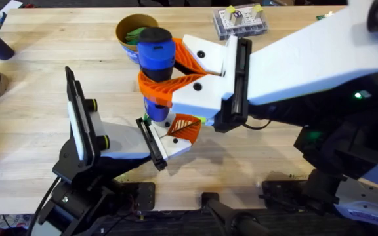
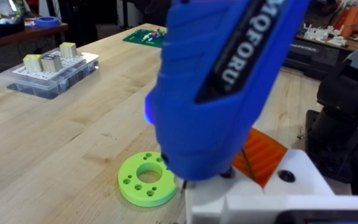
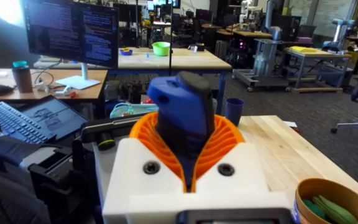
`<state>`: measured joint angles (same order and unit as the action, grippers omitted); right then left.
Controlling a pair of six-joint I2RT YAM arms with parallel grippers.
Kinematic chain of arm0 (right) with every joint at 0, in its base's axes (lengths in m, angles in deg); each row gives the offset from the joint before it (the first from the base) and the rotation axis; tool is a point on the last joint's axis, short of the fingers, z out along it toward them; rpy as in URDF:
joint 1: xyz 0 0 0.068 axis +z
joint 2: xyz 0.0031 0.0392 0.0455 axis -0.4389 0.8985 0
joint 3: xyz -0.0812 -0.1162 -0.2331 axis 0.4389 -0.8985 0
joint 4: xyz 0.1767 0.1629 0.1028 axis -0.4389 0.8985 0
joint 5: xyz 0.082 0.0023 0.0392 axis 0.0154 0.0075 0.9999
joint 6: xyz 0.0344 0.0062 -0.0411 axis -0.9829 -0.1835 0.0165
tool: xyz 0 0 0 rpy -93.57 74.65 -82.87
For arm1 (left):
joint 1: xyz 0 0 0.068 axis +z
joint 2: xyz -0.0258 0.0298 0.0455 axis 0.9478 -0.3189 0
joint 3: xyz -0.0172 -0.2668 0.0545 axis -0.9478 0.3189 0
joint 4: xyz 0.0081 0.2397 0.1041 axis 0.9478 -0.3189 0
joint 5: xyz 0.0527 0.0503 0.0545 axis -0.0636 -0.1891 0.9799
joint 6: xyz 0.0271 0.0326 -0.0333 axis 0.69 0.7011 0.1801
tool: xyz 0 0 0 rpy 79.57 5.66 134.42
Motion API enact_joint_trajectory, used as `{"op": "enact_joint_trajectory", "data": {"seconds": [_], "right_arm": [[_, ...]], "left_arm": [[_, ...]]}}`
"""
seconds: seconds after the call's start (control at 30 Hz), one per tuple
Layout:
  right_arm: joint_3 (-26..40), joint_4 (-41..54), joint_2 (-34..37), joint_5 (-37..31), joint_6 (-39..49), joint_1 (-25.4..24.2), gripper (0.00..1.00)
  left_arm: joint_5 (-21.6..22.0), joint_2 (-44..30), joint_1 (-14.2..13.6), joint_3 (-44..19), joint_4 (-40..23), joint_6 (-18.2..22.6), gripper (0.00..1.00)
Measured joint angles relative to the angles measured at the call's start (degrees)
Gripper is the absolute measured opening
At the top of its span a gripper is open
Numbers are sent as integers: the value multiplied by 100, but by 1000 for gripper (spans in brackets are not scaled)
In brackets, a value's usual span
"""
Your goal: Pick up the gripper from the table and insert it into the empty holder that is missing its gripper. Then pick up a screw, insert it into the mounting hole, and use the screwdriver to tighten it. Finally, clean up the table by picking up the vegetable and placing it into the bucket.
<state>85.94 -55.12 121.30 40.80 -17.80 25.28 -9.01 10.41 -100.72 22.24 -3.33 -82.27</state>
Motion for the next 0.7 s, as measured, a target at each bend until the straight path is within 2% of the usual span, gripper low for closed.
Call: {"op": "enact_joint_trajectory", "data": {"seconds": [0.17,0.37,0.7], "right_arm": [[-8,2,8,-43,3,-1,34],[-68,-490,-17,-79,-1,-1,35],[-70,-569,-919,-145,-2,-1,35]], "left_arm": [[-2,-10,0,0,-36,-44,14],[0,-11,0,0,-36,-42,14],[0,-10,0,0,-36,-42,13]]}}
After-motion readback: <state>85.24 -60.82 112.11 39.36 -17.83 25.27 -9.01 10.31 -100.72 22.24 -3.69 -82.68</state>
